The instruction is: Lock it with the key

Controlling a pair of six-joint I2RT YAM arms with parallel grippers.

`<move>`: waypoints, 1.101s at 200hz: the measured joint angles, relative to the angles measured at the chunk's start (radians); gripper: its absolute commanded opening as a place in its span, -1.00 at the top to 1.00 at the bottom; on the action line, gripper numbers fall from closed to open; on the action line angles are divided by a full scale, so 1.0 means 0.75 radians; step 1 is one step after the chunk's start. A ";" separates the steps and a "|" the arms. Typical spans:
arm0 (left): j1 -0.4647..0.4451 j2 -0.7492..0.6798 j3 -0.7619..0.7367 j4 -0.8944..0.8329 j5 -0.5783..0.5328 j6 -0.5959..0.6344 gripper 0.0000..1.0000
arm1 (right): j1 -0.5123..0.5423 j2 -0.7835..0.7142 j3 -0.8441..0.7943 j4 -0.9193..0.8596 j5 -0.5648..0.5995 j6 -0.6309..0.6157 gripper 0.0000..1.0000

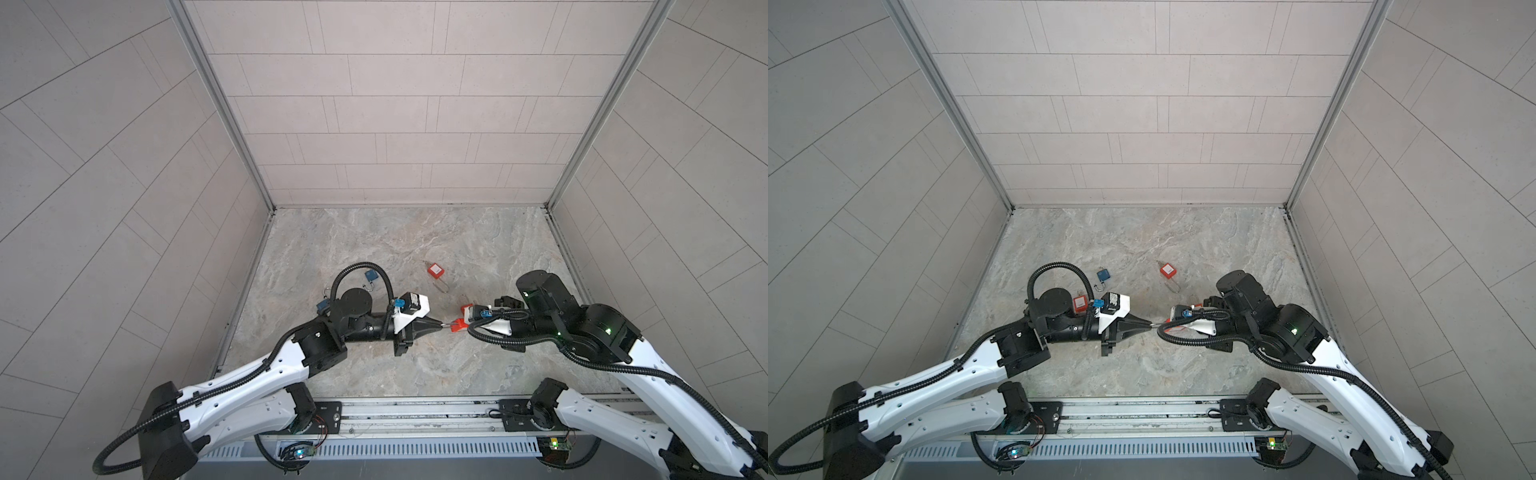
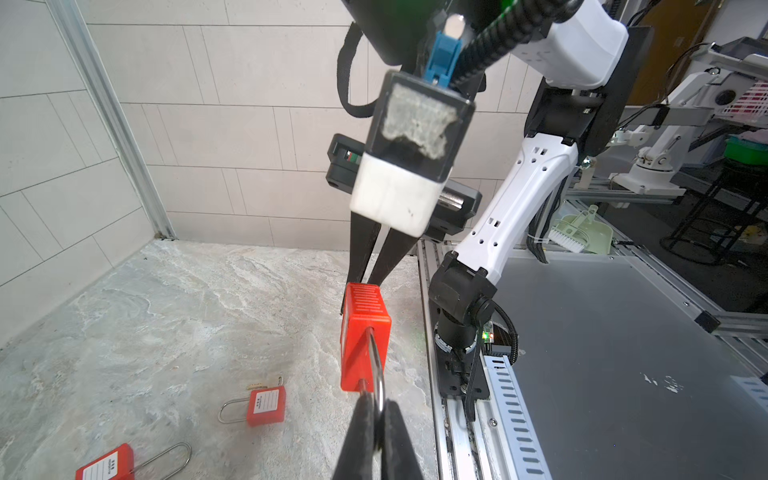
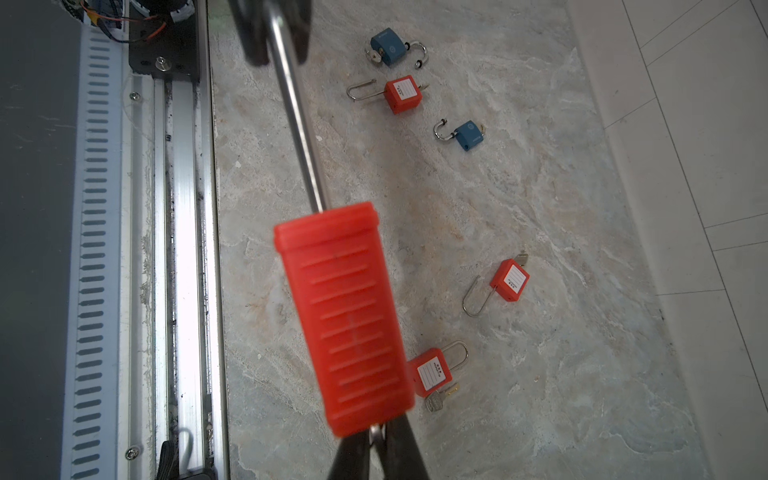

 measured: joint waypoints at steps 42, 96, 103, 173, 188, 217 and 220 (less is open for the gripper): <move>0.038 0.000 -0.036 0.038 0.005 -0.047 1.00 | 0.000 0.029 -0.017 0.053 0.022 -0.025 1.00; 0.039 0.121 -0.042 0.197 -0.011 -0.130 1.00 | -0.011 -0.013 -0.069 0.075 0.117 -0.049 1.00; 0.039 0.137 -0.043 0.213 -0.012 -0.133 1.00 | -0.012 -0.016 -0.078 0.077 0.127 -0.052 1.00; 0.101 0.206 -0.034 0.268 0.120 -0.142 1.00 | -0.018 0.031 -0.039 -0.004 0.131 -0.039 0.70; 0.133 0.218 -0.022 0.287 0.138 -0.175 1.00 | -0.012 0.026 -0.017 -0.039 0.135 -0.040 0.41; 0.180 0.250 -0.011 0.351 0.167 -0.242 1.00 | -0.013 -0.006 0.015 -0.131 0.158 -0.024 0.08; 0.182 0.254 -0.010 0.357 0.170 -0.247 1.00 | -0.013 -0.009 0.017 -0.140 0.159 -0.016 0.07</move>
